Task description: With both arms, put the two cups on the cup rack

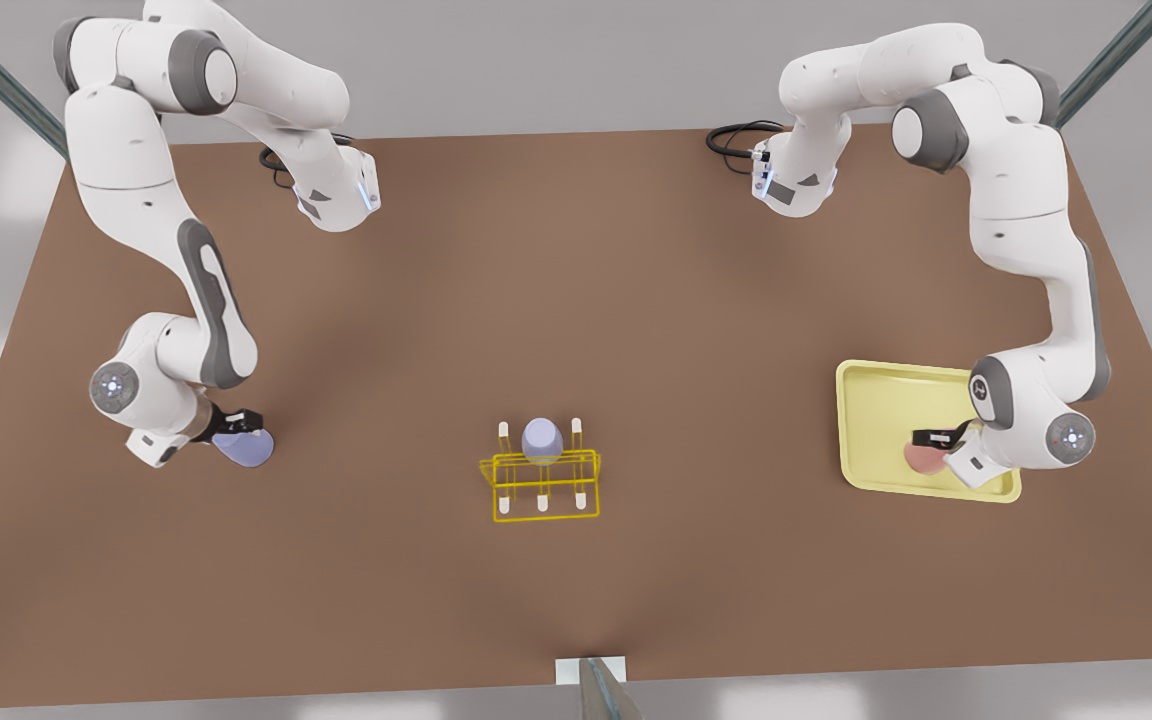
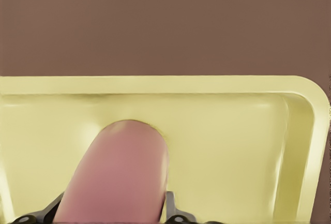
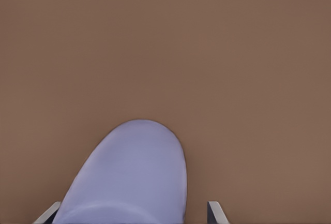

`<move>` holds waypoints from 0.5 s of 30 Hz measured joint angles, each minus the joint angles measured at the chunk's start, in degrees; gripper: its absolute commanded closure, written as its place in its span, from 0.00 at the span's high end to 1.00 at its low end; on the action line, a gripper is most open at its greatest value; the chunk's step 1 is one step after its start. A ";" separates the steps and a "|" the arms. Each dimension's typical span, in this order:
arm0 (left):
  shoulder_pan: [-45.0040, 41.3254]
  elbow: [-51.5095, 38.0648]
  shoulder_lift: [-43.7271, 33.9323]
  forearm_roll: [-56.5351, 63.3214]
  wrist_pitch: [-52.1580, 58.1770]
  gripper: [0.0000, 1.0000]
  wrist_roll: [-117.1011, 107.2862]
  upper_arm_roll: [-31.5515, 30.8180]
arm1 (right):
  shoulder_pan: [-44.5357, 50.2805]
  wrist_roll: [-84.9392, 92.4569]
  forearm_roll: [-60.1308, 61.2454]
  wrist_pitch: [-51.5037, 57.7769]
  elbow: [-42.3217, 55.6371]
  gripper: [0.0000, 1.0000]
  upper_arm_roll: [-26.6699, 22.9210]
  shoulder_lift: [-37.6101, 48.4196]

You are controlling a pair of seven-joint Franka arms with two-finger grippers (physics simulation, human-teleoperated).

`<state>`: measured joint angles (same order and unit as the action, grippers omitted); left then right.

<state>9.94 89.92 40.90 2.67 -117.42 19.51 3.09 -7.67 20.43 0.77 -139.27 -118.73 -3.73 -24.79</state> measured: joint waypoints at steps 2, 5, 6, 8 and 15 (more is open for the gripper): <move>-0.01 0.01 -0.88 -0.05 0.75 0.85 0.43 -0.02 | 0.02 0.43 0.07 -0.57 -0.36 1.00 0.03 -0.55; -0.01 0.02 -1.17 -0.09 1.50 0.85 1.00 -0.08 | 0.03 1.00 0.13 -1.24 -1.31 1.00 0.10 -0.77; -0.01 0.06 -1.52 -0.11 1.85 0.85 1.09 -0.14 | 0.03 1.17 0.14 -1.40 -1.49 1.00 0.12 -0.75; -0.46 0.09 -3.17 -0.17 3.14 0.85 0.80 -0.62 | -0.03 1.47 0.22 -1.66 -1.69 0.97 0.18 -0.68; -6.58 -2.49 -5.47 -0.20 5.76 0.85 -4.90 -7.83 | 0.02 2.88 0.74 -2.25 -1.31 0.76 0.32 -0.72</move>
<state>3.36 87.43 35.43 2.47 -111.66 14.61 -4.73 -7.66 23.31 1.50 -141.52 -120.05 -3.41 -25.51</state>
